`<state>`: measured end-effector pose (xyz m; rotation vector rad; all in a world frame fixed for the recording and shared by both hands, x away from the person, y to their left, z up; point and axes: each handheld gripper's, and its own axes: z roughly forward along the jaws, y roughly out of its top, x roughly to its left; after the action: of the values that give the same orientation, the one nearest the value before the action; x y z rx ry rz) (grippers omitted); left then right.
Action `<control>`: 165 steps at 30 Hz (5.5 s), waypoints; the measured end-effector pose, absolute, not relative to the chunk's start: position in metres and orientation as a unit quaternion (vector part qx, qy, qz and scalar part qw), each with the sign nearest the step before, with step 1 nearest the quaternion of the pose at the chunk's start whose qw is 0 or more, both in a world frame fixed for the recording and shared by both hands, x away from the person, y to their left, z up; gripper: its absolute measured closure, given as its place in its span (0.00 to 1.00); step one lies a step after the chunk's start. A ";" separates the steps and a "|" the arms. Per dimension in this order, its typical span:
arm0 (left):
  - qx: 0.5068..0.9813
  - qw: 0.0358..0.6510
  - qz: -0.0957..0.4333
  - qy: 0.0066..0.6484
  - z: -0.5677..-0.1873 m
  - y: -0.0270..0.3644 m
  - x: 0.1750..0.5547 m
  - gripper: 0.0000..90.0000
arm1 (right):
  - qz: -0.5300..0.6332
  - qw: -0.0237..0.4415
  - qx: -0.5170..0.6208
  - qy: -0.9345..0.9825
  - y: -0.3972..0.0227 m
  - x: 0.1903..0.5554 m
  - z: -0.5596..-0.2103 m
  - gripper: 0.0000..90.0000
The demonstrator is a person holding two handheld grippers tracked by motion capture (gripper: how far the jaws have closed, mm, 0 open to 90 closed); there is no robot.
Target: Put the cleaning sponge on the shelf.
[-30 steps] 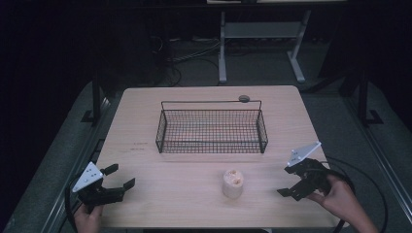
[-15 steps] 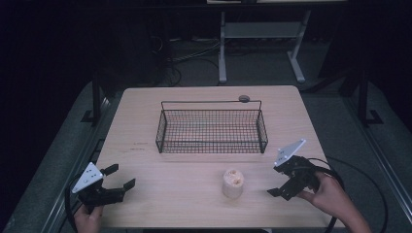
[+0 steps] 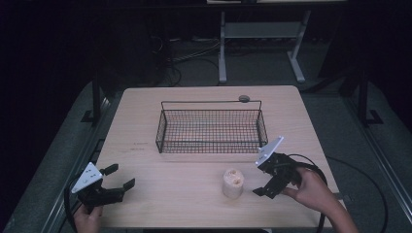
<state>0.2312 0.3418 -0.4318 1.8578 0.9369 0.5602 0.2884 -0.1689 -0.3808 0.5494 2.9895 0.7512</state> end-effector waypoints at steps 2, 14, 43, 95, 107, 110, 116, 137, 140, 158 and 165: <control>0.757 0.475 0.228 0.386 -0.432 0.342 0.231 0.15 | 0.241 0.000 0.171 0.955 -0.163 0.291 -0.380 0.17; 0.757 0.475 0.229 0.386 -0.431 0.343 0.232 0.15 | 0.229 -0.012 0.151 0.962 -0.130 0.302 -0.379 0.17; 0.757 0.475 0.230 0.385 -0.430 0.345 0.232 0.15 | 0.189 -0.038 0.138 0.971 -0.096 0.314 -0.394 0.29; 0.757 0.473 0.236 0.384 -0.429 0.343 0.231 0.16 | 0.228 -0.019 0.137 0.964 -0.099 0.353 -0.313 0.31; 0.757 0.473 0.236 0.384 -0.429 0.343 0.232 0.16 | 0.217 -0.017 0.136 0.966 -0.089 0.372 -0.301 0.31; 0.757 0.473 0.237 0.383 -0.429 0.344 0.231 0.15 | 0.214 -0.017 0.139 0.967 -0.087 0.377 -0.299 0.31; 0.757 0.473 0.237 0.383 -0.429 0.343 0.231 0.15 | 0.209 -0.014 0.138 0.968 -0.084 0.386 -0.294 0.31; 0.757 0.471 0.239 0.384 -0.429 0.344 0.231 0.15 | 0.202 -0.016 0.161 0.966 -0.084 0.416 -0.290 0.31; 0.758 0.471 0.238 0.384 -0.429 0.344 0.231 0.15 | 0.199 -0.015 0.162 0.966 -0.082 0.419 -0.288 0.31; 0.757 0.471 0.239 0.385 -0.428 0.344 0.231 0.16 | 0.204 -0.021 0.181 0.962 -0.086 0.440 -0.291 0.31; 0.754 0.474 0.240 0.386 -0.428 0.344 0.231 0.16 | 0.197 -0.015 0.189 0.962 -0.088 0.447 -0.286 0.31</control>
<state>0.2311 0.3445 -0.4284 1.8447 0.9449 0.5863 0.4466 -0.0880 -0.2858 0.5997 3.0514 0.6259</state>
